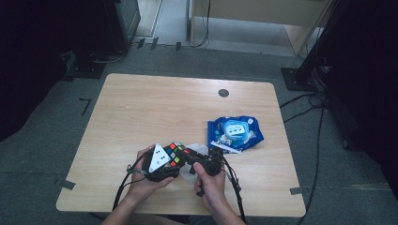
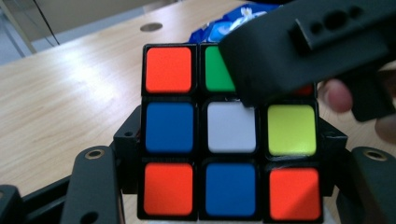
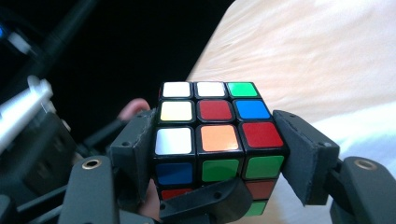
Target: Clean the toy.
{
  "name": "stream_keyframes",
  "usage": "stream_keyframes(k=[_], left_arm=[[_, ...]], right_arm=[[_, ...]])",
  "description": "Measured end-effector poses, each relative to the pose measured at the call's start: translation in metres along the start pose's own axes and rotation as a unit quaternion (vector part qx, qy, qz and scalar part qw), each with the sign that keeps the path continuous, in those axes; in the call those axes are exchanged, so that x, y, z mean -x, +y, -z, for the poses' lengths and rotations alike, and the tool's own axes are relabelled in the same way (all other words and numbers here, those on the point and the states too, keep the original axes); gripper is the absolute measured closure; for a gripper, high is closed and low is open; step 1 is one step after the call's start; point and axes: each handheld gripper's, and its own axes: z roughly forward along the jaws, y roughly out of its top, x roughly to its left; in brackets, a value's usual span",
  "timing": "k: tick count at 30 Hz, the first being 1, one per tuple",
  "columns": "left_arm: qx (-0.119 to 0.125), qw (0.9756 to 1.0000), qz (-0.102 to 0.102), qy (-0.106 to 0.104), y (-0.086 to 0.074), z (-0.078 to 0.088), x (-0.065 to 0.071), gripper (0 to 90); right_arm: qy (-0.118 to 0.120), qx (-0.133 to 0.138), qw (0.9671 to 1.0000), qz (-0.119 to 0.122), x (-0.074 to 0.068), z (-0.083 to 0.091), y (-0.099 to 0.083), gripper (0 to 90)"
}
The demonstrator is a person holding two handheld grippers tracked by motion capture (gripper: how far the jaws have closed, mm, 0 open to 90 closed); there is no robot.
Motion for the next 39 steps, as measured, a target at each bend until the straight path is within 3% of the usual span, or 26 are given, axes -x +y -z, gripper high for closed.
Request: stream_keyframes(k=[2,4,5,8,10,14,17,20,24,25,28,31,34,35,37,39], left_arm=[[-0.004,1.0,0.004,-0.004,0.0,-0.001,-0.001,33.5],[-0.006,1.0,0.001,-0.003,-0.001,-0.001,-0.001,33.5],[-0.003,1.0,-0.005,0.0,-0.001,0.001,-0.002,33.6],[0.005,1.0,0.003,-0.007,0.001,0.005,-0.007,33.8],[0.007,0.9999,0.015,0.0,0.0,0.008,-0.015,33.8],[0.007,0.999,0.039,0.019,-0.004,0.017,-0.037,33.8],[0.011,0.9983,0.05,0.028,-0.005,0.022,-0.046,33.8],[0.013,0.9981,0.051,0.031,-0.005,0.024,-0.048,33.8],[0.011,0.9985,0.048,0.025,-0.005,0.022,-0.045,33.8],[0.009,0.9986,0.046,0.023,-0.006,0.021,-0.045,33.8],[0.007,0.9988,0.045,0.019,-0.006,0.02,-0.043,33.8],[0.006,0.9989,0.044,0.015,-0.006,0.019,-0.041,33.8],[0.007,0.9989,0.045,0.014,-0.006,0.019,-0.041,33.8],[0.008,0.9988,0.047,0.012,-0.006,0.019,-0.041,33.8],[0.008,0.9988,0.047,0.012,-0.006,0.019,-0.041,33.8],[0.008,0.9988,0.046,0.011,-0.006,0.019,-0.04,33.8]], right_arm=[[-0.032,0.004,0.9972,0.068,-0.009,0.0,-0.002,34.2],[-0.053,0.002,0.9898,0.132,-0.017,-0.002,-0.004,34.2],[-0.06,0.002,0.987,0.149,-0.02,-0.002,-0.005,34.1],[-0.043,0.003,0.9854,0.165,-0.021,-0.001,0.0,33.1],[-0.018,0.026,0.9863,0.162,-0.021,0.007,0.007,31.5],[-0.043,0.054,0.9813,0.18,-0.014,0.021,0.018,35.6],[-0.095,0.028,0.9719,0.213,-0.006,0.017,0.015,39.8],[-0.136,-0.024,0.9633,0.23,0.007,-0.001,0.006,37.4],[-0.184,-0.067,0.9452,0.261,0.021,-0.022,-0.006,36.6],[-0.192,-0.079,0.941,0.267,0.024,-0.025,-0.008,36.9],[-0.209,-0.097,0.9354,0.268,0.031,-0.034,-0.009,37.4],[-0.231,-0.108,0.9273,0.274,0.036,-0.038,-0.012,39.6],[-0.238,-0.111,0.9209,0.289,0.035,-0.039,-0.013,40.0],[-0.241,-0.112,0.9179,0.294,0.034,-0.04,-0.014,41.1],[-0.252,-0.117,0.9079,0.314,0.033,-0.041,-0.016,43.3],[-0.254,-0.116,0.9061,0.318,0.032,-0.041,-0.018,46.5]])
